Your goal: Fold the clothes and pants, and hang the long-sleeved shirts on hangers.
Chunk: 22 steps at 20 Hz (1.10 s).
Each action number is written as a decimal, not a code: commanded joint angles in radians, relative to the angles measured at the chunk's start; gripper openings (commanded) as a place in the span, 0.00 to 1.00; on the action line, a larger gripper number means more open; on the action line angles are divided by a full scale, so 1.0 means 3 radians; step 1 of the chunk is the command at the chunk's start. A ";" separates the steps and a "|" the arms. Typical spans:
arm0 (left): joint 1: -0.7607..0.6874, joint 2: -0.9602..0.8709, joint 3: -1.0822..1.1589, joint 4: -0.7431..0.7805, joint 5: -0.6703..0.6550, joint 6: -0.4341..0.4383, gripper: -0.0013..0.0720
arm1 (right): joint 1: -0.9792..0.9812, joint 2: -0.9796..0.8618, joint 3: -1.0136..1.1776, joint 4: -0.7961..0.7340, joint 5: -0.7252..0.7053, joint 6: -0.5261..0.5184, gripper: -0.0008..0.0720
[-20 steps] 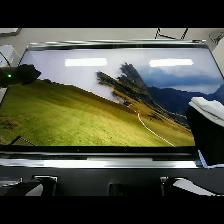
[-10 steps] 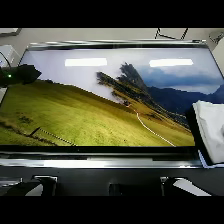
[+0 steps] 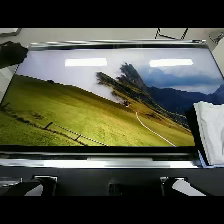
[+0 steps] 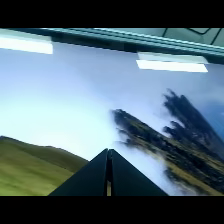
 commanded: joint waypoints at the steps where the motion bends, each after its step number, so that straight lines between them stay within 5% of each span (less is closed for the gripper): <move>1: -0.0080 -0.0364 0.0078 0.0821 -0.0825 -0.0423 0.10 | 0.1124 -0.0111 0.0234 0.0064 0.0008 0.0186 0.94; 2: -0.0080 -0.0486 0.0010 0.0739 -0.1225 -0.0420 0.38 | 0.1425 -0.0243 0.0183 0.0014 0.0404 0.0214 0.94; 3: -0.0081 -0.0591 -0.0125 0.0572 -0.1589 -0.0395 0.80 | 0.1649 -0.0376 0.0104 0.0038 0.0729 0.0210 0.94; 4: -0.0081 -0.0617 -0.0333 0.0336 -0.1728 -0.0155 0.87 | 0.1843 -0.0483 -0.0014 0.0092 0.0966 0.0145 0.94; 5: -0.0090 -0.0538 -0.0629 0.0088 -0.1612 0.0113 0.87 | 0.2023 -0.0549 -0.0158 0.0099 0.1115 0.0072 0.94; 8: -0.0106 -0.0134 -0.1339 0.0057 -0.0858 0.0098 0.81 | 0.2374 -0.0553 -0.0432 -0.0324 0.0926 0.0123 0.94; 22: -0.0102 -0.0106 -0.1419 0.0066 -0.0820 0.0112 0.81 | 0.2496 -0.0552 -0.0436 -0.0445 0.0926 0.0126 0.94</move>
